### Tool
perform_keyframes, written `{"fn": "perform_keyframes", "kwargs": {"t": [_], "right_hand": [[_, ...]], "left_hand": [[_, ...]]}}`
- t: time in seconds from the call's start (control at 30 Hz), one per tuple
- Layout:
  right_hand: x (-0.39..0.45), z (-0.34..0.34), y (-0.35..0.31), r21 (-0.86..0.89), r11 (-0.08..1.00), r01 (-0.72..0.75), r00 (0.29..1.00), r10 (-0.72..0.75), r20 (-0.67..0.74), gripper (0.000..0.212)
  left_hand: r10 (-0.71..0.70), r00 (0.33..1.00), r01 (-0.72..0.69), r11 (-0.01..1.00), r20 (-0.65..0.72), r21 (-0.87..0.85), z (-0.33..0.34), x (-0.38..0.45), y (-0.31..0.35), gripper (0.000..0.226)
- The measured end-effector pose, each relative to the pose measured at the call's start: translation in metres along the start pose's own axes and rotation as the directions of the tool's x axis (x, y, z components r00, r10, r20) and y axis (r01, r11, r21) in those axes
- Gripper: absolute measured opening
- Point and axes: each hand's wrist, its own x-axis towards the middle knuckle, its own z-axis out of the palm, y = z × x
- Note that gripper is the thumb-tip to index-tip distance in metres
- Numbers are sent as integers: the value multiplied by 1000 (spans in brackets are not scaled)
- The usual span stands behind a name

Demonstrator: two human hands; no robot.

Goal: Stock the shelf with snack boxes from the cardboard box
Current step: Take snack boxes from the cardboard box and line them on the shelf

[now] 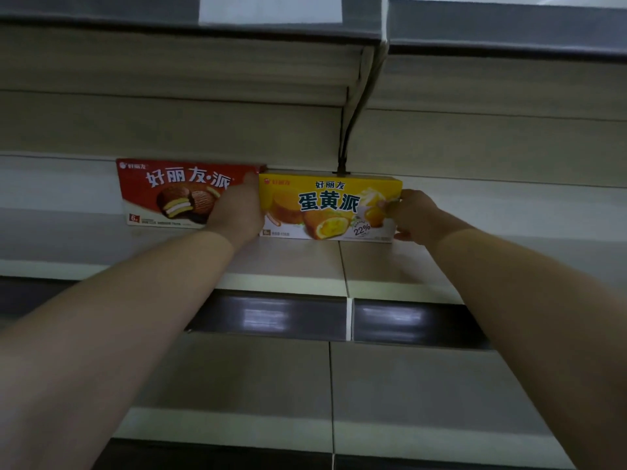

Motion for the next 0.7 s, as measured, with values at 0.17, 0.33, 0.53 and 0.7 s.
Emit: {"fn": "perform_keyframes", "kwargs": {"t": [0.17, 0.33, 0.53, 0.7], "right_hand": [[2, 3, -1, -234, 972, 17, 996, -38, -84, 23], [0, 3, 2, -346, 938, 23, 992, -64, -105, 41], [2, 2, 5, -389, 920, 37, 990, -86, -111, 50], [-11, 4, -3, -448, 894, 17, 990, -78, -118, 41]], "left_hand": [[108, 990, -121, 981, 91, 150, 1, -4, 2, 32], [125, 984, -148, 970, 125, 195, 4, -3, 1, 37], [118, 985, -146, 959, 127, 243, 3, -4, -2, 35], [97, 988, -134, 924, 120, 359, -4, -11, 0, 36]]}}
